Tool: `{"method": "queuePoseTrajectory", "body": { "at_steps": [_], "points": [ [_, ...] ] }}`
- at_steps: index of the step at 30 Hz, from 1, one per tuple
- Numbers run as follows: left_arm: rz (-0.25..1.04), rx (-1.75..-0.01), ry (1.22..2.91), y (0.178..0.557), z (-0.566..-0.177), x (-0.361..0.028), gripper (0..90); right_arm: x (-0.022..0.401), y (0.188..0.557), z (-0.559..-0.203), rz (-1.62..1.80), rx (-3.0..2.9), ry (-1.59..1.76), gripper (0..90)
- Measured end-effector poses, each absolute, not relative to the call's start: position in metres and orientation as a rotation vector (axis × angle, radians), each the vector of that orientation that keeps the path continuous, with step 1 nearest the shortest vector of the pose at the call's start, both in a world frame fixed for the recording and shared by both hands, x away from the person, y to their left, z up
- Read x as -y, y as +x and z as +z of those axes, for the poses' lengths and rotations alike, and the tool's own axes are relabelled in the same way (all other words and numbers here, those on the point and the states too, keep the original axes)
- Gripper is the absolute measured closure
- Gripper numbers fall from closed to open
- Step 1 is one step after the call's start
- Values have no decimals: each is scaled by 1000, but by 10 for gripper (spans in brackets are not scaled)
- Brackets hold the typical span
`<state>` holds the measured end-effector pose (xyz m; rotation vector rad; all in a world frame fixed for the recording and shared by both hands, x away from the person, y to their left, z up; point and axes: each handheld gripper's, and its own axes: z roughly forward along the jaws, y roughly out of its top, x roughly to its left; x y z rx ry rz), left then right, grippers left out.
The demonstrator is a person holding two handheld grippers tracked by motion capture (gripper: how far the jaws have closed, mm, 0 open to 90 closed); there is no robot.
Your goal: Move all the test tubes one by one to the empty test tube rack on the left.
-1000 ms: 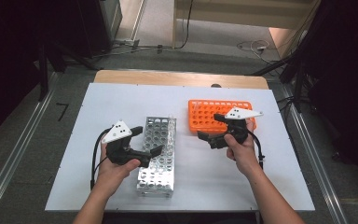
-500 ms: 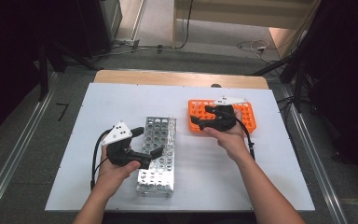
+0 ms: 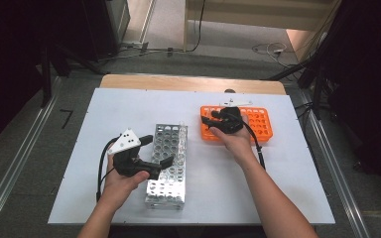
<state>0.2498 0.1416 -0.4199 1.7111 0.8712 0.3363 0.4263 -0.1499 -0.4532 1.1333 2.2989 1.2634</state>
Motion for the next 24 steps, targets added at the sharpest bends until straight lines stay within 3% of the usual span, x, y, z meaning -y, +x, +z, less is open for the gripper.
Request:
{"method": "queuePoseTrajectory", "body": {
  "at_steps": [24],
  "points": [
    [329, -880, 1704, 251, -420, -142, 0, 143, 426, -461, 1203, -2196, 1147, 737]
  ]
}}
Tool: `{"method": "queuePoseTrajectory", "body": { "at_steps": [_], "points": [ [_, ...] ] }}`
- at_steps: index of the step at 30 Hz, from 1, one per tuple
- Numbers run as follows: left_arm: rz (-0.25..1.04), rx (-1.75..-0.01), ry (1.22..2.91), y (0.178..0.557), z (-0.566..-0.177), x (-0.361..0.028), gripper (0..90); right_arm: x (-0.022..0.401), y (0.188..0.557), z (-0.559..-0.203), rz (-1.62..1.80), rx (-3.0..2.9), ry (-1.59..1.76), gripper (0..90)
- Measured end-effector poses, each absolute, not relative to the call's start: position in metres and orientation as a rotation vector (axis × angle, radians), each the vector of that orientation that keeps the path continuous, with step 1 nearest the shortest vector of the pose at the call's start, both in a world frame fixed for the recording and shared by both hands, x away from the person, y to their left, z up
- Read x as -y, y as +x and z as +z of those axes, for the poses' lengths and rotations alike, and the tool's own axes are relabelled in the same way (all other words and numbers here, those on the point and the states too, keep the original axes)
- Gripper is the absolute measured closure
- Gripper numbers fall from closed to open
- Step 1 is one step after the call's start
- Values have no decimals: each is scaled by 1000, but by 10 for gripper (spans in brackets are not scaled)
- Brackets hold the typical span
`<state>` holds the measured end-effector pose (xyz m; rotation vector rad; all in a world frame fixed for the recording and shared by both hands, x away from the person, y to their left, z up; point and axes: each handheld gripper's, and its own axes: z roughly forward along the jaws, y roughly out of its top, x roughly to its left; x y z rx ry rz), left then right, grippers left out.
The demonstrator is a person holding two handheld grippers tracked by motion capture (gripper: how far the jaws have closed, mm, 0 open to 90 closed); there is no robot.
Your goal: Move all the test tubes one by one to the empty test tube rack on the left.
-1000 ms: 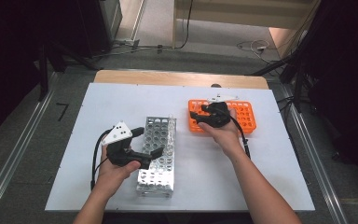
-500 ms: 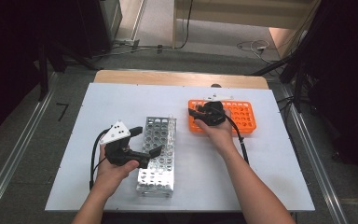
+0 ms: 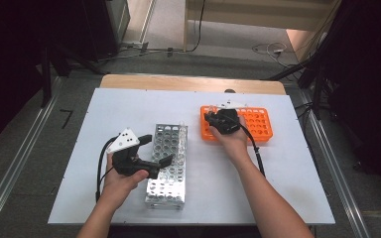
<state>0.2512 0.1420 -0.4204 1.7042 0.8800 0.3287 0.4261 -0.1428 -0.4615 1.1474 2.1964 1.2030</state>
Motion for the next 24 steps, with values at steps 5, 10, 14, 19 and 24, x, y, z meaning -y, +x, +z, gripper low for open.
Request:
{"method": "queuePoseTrajectory", "body": {
  "at_steps": [5, 10, 14, 19, 24],
  "points": [
    [328, -882, 1711, 252, -421, -141, 0, 145, 425, -456, 1230, -2183, 1130, 739],
    [329, -883, 1711, 252, -422, -141, 0, 149, 423, -450, 1274, -2164, 1122, 740],
    [331, -880, 1712, 252, -421, -140, 0, 153, 420, -442, 1303, -2156, 1110, 740],
    [331, -876, 1714, 252, -421, -138, 0, 158, 413, -430, 1337, -2144, 1074, 740],
    [332, -865, 1716, 252, -420, -133, 0, 162, 402, -418, 1354, -2159, 1031, 740]
  ]
}}
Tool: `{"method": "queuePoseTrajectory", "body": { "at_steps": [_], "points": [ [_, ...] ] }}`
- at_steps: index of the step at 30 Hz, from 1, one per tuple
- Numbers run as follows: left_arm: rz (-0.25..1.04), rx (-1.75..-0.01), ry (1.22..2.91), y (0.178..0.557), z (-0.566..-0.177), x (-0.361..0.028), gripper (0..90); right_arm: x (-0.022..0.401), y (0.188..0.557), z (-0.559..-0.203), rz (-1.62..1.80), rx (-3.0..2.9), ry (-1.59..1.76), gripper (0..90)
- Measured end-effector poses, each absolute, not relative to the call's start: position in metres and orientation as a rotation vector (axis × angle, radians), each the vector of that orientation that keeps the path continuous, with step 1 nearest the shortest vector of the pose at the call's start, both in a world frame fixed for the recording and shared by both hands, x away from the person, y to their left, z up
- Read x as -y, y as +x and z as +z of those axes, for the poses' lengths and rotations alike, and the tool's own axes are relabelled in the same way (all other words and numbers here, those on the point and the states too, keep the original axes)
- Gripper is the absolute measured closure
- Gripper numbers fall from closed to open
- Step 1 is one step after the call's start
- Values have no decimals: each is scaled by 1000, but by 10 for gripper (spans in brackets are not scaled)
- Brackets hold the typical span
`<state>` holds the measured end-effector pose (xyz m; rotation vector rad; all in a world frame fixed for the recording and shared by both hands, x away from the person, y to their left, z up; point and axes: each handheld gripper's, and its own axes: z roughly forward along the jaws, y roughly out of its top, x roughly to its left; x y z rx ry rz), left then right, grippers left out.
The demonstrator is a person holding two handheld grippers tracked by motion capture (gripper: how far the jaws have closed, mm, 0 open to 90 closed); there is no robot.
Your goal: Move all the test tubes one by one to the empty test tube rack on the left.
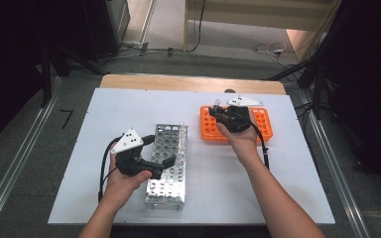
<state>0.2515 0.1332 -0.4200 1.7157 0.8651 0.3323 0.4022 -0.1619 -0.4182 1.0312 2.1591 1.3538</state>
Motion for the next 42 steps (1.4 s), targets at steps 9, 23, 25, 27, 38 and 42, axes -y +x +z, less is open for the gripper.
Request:
{"method": "queuePoseTrajectory", "body": {
  "at_steps": [9, 23, 25, 27, 38, 42],
  "points": [
    [331, -848, 1721, 250, -418, -125, 0, 172, 374, -399, 1421, -2193, 952, 740],
    [322, -815, 1725, 247, -415, -113, 0, 183, 316, -397, 1468, -2271, 860, 741],
    [319, -808, 1725, 246, -415, -110, 1, 183, 308, -397, 1470, -2285, 838, 740],
    [317, -800, 1728, 245, -414, -108, 4, 183, 300, -398, 1460, -2301, 824, 740],
    [292, -745, 1720, 239, -409, -91, 67, 178, 269, -406, 1451, -2398, 730, 741],
    [295, -743, 1729, 238, -409, -82, 153, 174, 264, -407, 1468, -2424, 713, 741]
  ]
}}
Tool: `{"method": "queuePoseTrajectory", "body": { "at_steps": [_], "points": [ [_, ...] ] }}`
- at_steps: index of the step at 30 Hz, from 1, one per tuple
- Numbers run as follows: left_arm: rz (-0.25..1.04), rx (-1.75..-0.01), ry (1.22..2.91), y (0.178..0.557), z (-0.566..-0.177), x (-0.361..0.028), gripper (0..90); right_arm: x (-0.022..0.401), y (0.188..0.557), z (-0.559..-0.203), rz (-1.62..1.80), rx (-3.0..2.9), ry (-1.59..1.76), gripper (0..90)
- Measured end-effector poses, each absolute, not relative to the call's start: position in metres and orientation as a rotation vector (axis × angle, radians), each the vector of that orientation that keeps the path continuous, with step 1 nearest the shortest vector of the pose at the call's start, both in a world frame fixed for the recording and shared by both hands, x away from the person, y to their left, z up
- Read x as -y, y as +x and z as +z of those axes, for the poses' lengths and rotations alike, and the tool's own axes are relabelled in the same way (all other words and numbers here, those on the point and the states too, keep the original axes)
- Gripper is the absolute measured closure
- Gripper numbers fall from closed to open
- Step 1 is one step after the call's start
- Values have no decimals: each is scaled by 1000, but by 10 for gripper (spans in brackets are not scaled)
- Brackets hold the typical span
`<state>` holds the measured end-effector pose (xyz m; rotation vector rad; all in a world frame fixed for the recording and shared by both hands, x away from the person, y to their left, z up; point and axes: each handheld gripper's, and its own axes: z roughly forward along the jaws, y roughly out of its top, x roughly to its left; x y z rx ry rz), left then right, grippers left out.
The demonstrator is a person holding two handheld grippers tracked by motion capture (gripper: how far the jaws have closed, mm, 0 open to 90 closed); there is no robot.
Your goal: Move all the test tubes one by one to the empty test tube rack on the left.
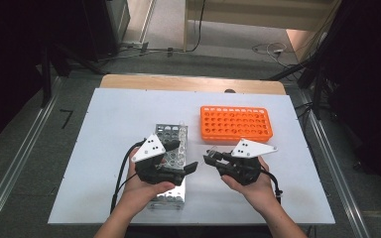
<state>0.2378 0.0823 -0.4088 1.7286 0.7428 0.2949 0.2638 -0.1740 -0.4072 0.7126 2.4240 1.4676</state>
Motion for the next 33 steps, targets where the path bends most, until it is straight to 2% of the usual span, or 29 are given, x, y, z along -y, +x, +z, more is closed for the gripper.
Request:
{"method": "queuePoseTrajectory", "body": {
  "at_steps": [11, 20, 30, 33],
  "points": [
    [285, -685, 1728, 234, -409, -58, 429, 166, 257, -411, 1451, -2462, 671, 742],
    [251, -649, 1702, 233, -404, -53, 523, 163, 255, -413, 1421, -2474, 646, 741],
    [268, -652, 1711, 233, -404, -51, 697, 158, 251, -414, 1414, -2489, 605, 741],
    [274, -651, 1713, 233, -404, -51, 710, 159, 251, -414, 1411, -2490, 604, 742]
  ]
}}
